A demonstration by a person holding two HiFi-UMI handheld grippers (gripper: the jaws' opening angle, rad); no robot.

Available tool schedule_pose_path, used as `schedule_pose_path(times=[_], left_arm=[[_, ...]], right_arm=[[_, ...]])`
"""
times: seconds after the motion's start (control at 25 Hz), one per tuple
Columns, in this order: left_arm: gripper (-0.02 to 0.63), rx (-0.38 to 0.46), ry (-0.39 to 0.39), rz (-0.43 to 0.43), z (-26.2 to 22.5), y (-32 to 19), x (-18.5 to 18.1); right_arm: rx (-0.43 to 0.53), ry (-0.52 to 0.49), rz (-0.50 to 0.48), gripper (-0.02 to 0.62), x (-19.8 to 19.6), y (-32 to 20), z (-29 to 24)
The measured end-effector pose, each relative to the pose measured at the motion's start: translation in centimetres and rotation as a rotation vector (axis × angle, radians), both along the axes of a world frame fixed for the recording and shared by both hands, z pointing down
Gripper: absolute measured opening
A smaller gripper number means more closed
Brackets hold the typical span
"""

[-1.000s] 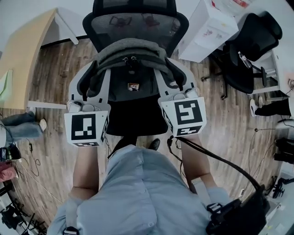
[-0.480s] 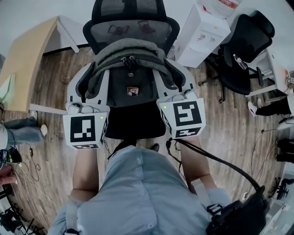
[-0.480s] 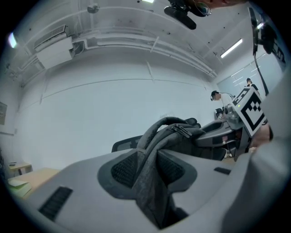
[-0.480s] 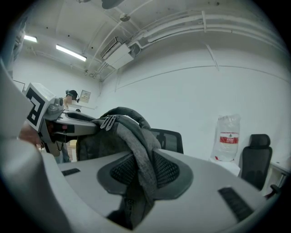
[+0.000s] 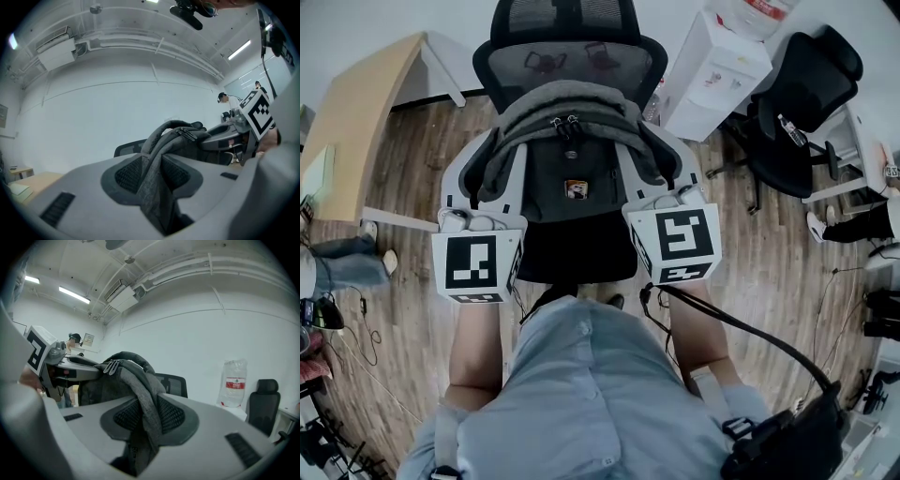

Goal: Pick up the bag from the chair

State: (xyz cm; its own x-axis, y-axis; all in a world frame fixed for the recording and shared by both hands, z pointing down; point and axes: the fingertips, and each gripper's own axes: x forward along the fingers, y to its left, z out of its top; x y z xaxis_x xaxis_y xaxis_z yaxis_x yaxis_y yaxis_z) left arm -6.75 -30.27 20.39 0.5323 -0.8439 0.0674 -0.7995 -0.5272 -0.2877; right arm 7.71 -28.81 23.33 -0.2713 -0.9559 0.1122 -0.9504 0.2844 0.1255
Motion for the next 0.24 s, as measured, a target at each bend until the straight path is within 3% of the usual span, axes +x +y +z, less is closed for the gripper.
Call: schedule_pose_path(times=[0.24], left_arm=[[0.127,0.003,-0.006,-0.005,-0.09,-0.56,0.24]], right_arm=[[0.001,-0.007,-0.007,0.091,0.21,-0.59,-0.06]])
